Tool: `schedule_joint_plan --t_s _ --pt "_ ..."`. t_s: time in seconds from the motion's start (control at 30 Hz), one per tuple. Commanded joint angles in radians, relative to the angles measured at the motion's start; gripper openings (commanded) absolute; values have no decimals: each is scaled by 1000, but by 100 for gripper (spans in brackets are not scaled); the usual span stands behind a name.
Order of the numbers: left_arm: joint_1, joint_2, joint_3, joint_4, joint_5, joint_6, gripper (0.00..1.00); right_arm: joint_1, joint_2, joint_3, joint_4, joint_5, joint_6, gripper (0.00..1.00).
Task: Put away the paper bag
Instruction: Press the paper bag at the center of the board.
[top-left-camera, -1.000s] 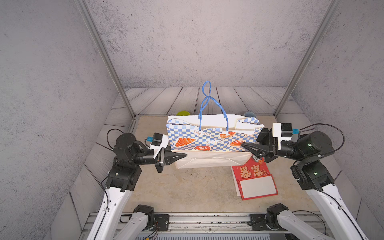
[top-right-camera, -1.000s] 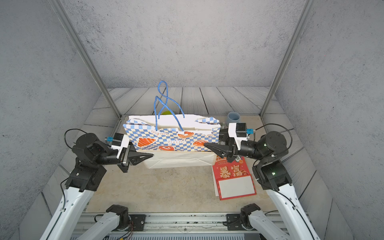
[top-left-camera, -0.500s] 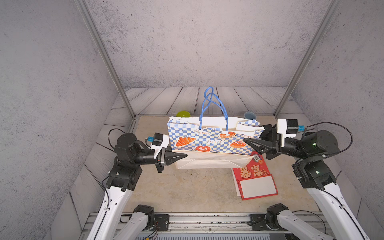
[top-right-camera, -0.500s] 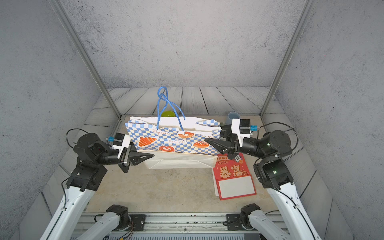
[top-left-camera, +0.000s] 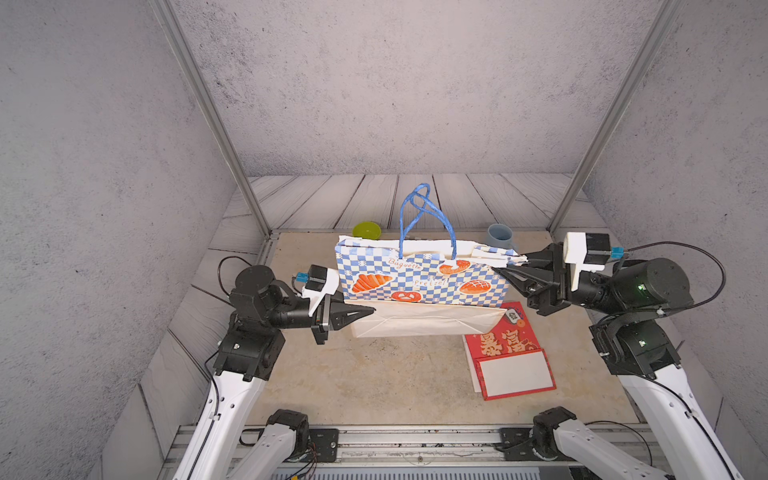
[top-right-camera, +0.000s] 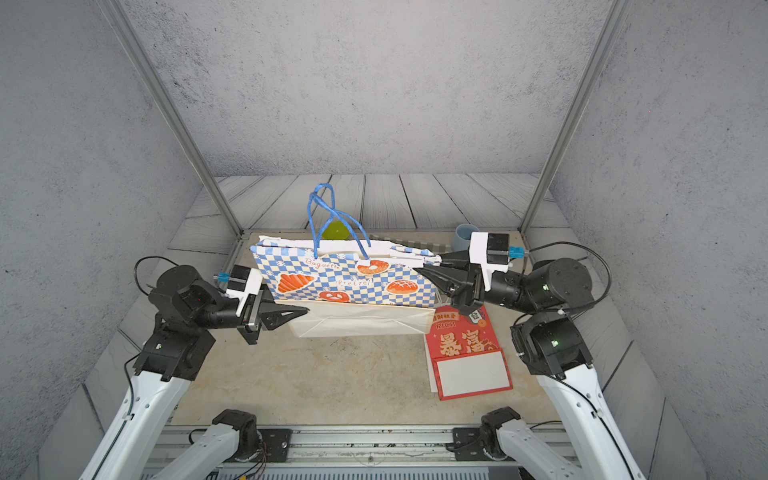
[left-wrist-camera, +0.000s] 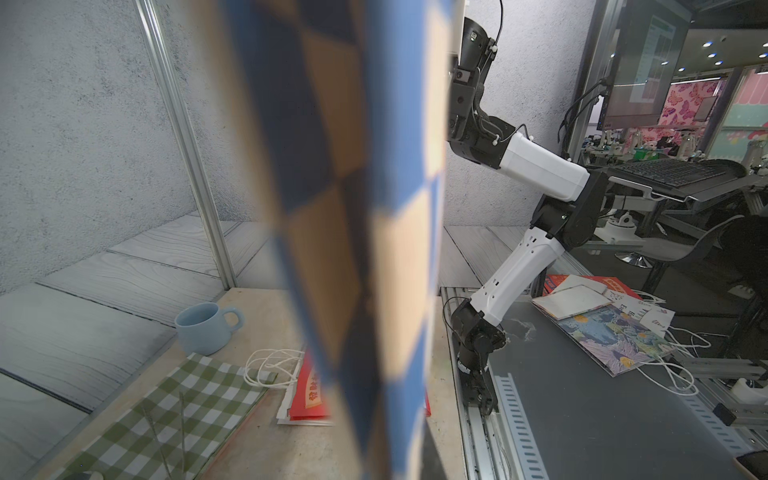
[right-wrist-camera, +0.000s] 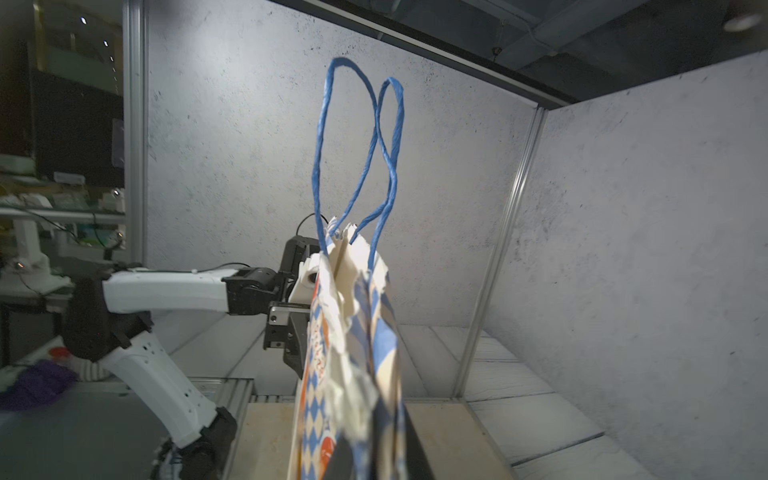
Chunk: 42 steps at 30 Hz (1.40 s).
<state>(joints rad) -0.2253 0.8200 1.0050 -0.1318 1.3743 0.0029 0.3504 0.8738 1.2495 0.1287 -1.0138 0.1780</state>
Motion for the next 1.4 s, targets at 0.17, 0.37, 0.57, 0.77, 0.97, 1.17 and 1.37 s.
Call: schedule_joint_plan --t_s 0.17,0.37,0.57,0.77,0.97,1.17,1.37 --pt "-6 -10 11 10 9 4 0 0 -67 -51 -187 109 -134 75" --pt "-6 -1 11 31 21 -8 0 1 -146 -55 -389 100 -174 93" --pt "-12 10 20 37 25 -11 0 1 -192 -30 -592 131 -244 97" --pt "-16 1 35 40 29 -21 0 0 -236 -119 -640 238 -309 98" --pt "-24 4 48 58 34 -39 0 0 -214 -191 -517 192 -248 98" --pt "-38 7 59 93 42 -71 0 1 -165 -249 -309 61 -143 92" --pt "-43 17 69 103 47 -85 0 0 -150 -247 -217 -29 -92 70"
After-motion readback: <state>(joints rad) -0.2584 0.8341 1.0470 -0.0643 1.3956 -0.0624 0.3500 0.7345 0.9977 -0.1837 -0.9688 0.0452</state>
